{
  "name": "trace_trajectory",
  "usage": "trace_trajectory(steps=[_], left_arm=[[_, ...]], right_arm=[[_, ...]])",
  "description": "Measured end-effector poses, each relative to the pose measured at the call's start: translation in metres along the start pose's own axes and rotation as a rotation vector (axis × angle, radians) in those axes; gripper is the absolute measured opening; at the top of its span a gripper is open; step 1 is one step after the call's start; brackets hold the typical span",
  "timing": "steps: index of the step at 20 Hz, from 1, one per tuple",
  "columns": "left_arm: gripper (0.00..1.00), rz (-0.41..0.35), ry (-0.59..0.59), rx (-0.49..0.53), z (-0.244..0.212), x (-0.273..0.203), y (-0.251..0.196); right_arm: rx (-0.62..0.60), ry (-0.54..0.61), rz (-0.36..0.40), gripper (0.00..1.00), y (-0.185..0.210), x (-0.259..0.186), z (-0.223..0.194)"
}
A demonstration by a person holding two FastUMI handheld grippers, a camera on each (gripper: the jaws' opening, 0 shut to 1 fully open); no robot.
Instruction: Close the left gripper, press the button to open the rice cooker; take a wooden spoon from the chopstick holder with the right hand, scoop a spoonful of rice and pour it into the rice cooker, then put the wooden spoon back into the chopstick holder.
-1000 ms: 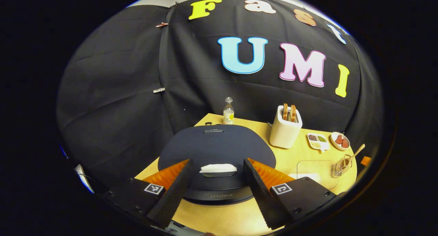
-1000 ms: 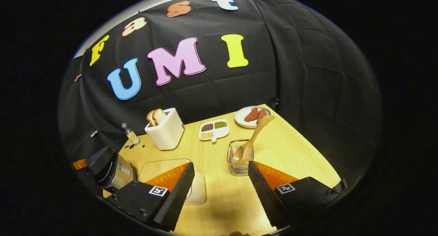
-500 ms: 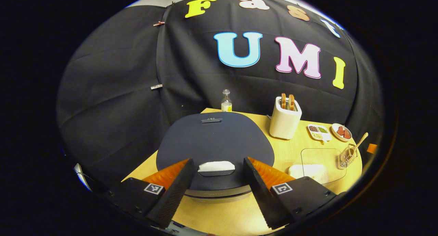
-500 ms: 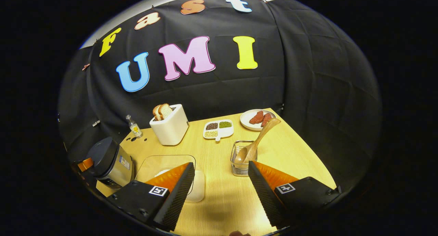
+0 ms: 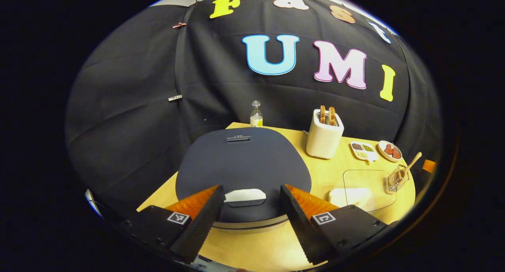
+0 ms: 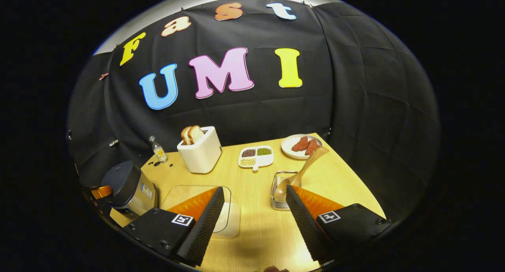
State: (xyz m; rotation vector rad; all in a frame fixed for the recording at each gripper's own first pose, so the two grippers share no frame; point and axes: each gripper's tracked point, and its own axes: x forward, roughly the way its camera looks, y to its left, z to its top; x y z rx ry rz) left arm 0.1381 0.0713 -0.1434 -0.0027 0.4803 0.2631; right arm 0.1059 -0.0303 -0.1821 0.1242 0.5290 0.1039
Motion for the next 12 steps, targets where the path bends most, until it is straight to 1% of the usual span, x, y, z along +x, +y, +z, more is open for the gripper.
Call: trace_trajectory(steps=[1,3,5,6,9,10,12], left_arm=[[0.95,-0.018,-0.03,-0.024,0.009,-0.007,-0.008],[0.95,-0.046,-0.101,-0.066,0.031,-0.024,-0.028],[0.95,-0.076,-0.164,-0.089,0.053,-0.044,-0.051],[0.95,-0.09,-0.208,-0.093,0.069,-0.057,-0.064],[0.95,-0.11,-0.327,-0.038,0.106,-0.092,-0.095],[0.95,-0.113,-0.359,-0.01,0.114,-0.102,-0.107],[0.95,-0.141,-0.392,0.025,0.119,-0.123,-0.135]], right_arm=[[-0.006,-0.025,0.006,0.98,0.002,0.0,0.011],[-0.029,-0.057,0.022,0.99,0.005,-0.004,0.027],[-0.071,-0.099,0.032,0.99,0.003,-0.013,0.048],[-0.105,-0.139,0.032,0.99,0.0,-0.019,0.062],[-0.202,-0.266,0.06,0.99,-0.003,-0.041,0.097],[-0.204,-0.281,0.069,0.98,-0.003,-0.048,0.102],[-0.179,-0.257,0.103,0.98,-0.003,-0.057,0.096]])
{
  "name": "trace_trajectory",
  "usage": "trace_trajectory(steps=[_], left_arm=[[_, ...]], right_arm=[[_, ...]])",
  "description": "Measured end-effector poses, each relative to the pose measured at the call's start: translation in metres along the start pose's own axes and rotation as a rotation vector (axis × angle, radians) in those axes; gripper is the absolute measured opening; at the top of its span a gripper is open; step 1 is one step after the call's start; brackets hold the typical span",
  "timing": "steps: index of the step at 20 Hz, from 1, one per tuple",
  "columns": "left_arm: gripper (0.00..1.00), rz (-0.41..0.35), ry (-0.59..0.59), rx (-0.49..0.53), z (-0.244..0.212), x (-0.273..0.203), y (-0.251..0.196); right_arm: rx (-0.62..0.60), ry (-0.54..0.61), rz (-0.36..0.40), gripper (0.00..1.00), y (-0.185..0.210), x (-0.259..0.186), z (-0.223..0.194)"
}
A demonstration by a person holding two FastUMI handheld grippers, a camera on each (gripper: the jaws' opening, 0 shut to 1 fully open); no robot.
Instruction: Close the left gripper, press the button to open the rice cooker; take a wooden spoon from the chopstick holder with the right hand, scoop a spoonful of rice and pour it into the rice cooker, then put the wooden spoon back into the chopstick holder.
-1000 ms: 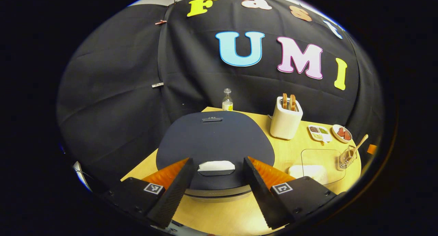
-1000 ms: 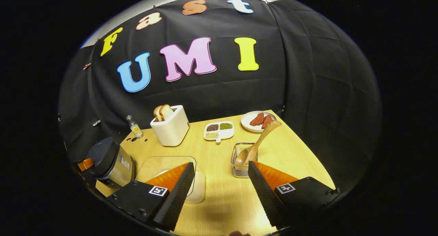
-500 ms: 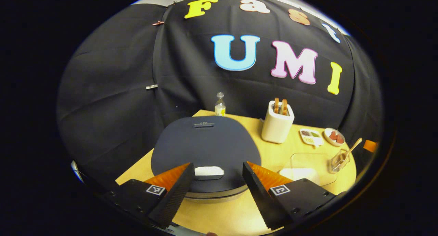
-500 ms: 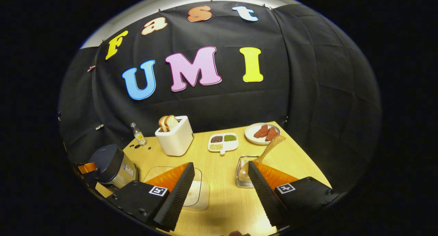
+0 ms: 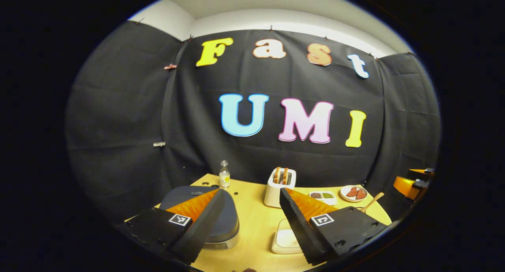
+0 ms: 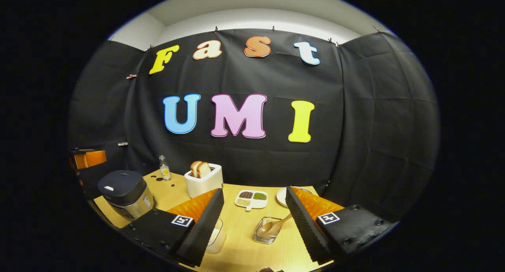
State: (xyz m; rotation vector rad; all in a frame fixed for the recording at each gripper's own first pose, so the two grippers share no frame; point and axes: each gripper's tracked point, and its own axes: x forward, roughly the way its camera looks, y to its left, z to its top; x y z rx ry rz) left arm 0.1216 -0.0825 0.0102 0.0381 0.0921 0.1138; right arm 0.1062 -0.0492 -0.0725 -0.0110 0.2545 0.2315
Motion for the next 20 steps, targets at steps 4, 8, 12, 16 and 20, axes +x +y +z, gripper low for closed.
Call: trace_trajectory(steps=[4,8,12,16,20], left_arm=[[0.95,-0.037,-0.044,-0.032,0.014,-0.03,-0.043],[0.95,-0.098,-0.03,-0.017,0.007,-0.038,-0.057],[0.95,-0.142,-0.016,-0.008,0.005,-0.042,-0.04],[0.95,-0.15,-0.004,-0.045,-0.005,-0.052,-0.018],[0.95,-0.164,0.027,-0.041,-0.021,-0.064,-0.005]], right_arm=[[0.046,0.029,0.001,0.99,-0.013,-0.022,-0.008],[0.043,0.034,-0.054,0.98,-0.02,-0.039,-0.013],[0.061,0.005,-0.11,0.99,-0.018,-0.048,-0.002],[0.085,-0.045,-0.155,0.99,-0.007,-0.058,0.009],[0.104,-0.069,-0.17,0.98,0.003,-0.079,0.012]])
